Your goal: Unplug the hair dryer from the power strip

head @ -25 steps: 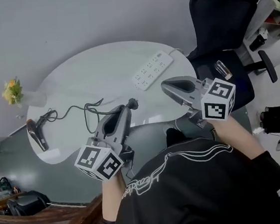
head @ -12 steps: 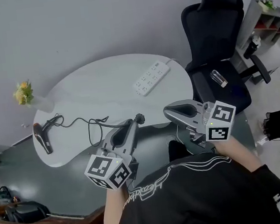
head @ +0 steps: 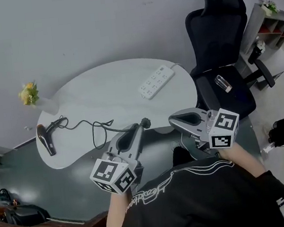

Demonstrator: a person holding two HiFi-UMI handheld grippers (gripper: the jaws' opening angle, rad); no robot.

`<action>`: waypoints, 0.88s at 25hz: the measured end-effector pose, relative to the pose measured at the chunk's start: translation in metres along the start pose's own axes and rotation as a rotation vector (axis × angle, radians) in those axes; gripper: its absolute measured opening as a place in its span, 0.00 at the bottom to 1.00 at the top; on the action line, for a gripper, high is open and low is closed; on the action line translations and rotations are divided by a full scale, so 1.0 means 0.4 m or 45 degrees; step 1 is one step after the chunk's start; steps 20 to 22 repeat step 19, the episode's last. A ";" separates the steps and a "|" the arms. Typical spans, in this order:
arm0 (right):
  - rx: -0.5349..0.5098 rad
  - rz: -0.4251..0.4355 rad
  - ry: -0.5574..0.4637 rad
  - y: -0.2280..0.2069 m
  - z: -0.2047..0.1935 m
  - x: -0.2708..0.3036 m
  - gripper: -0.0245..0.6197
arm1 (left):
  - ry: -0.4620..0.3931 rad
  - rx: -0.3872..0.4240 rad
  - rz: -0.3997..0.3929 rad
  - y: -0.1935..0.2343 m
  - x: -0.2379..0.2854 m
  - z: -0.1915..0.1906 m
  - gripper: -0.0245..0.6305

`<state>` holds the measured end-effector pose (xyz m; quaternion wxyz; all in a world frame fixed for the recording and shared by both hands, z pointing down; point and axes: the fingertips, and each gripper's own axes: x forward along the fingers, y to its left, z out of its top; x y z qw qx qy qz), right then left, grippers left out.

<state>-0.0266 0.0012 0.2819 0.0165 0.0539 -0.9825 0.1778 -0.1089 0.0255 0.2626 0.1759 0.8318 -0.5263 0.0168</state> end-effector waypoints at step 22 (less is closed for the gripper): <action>-0.061 -0.017 0.020 0.017 0.021 0.027 0.03 | -0.015 -0.004 0.008 0.010 -0.025 0.011 0.10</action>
